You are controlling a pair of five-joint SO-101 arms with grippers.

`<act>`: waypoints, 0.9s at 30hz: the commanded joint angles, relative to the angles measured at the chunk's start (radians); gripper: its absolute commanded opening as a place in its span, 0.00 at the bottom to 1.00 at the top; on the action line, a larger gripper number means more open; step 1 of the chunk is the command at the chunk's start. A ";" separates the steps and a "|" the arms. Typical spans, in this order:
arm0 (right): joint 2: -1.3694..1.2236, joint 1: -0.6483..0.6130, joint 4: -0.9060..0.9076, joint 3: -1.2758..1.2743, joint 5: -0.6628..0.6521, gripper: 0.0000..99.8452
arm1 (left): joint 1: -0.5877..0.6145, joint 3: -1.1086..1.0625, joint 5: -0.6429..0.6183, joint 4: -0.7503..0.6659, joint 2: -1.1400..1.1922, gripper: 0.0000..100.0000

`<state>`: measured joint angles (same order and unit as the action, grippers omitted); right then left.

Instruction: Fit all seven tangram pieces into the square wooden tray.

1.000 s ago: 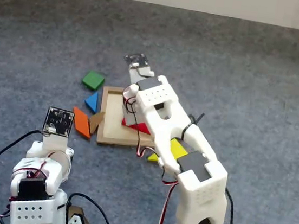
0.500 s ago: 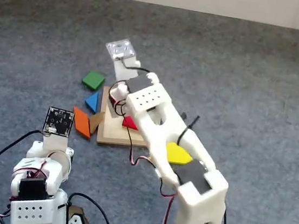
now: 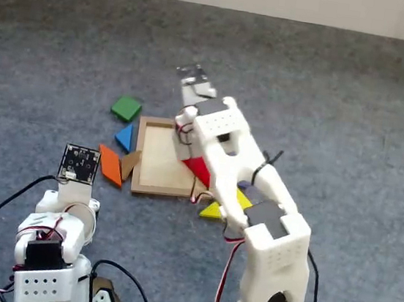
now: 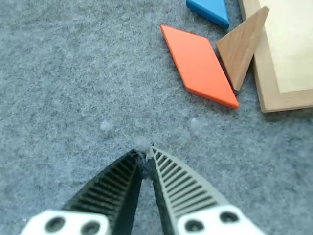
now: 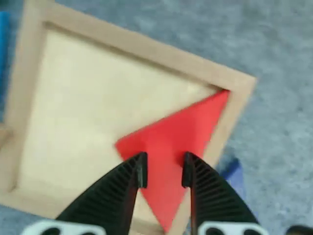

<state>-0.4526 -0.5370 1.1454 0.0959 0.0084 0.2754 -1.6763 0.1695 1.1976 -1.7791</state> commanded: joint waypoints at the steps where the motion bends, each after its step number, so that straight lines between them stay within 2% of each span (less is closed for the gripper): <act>1: -0.004 0.090 0.012 0.035 -0.012 0.13 | 0.015 -0.019 0.003 -0.014 -0.044 0.01; 10: 0.008 0.104 0.159 0.048 -0.015 0.13 | 0.018 -0.019 0.003 -0.014 -0.044 0.01; 15: 0.174 0.101 0.211 0.102 -0.017 0.13 | 0.019 -0.019 0.003 -0.014 -0.044 0.01; 27: 0.674 0.104 0.217 -0.294 -0.018 0.13 | 0.019 -0.019 0.003 -0.014 -0.044 0.01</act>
<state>0.0506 -0.4496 1.3617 -0.1066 0.0038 0.2754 -1.6763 0.1695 1.1976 -1.7791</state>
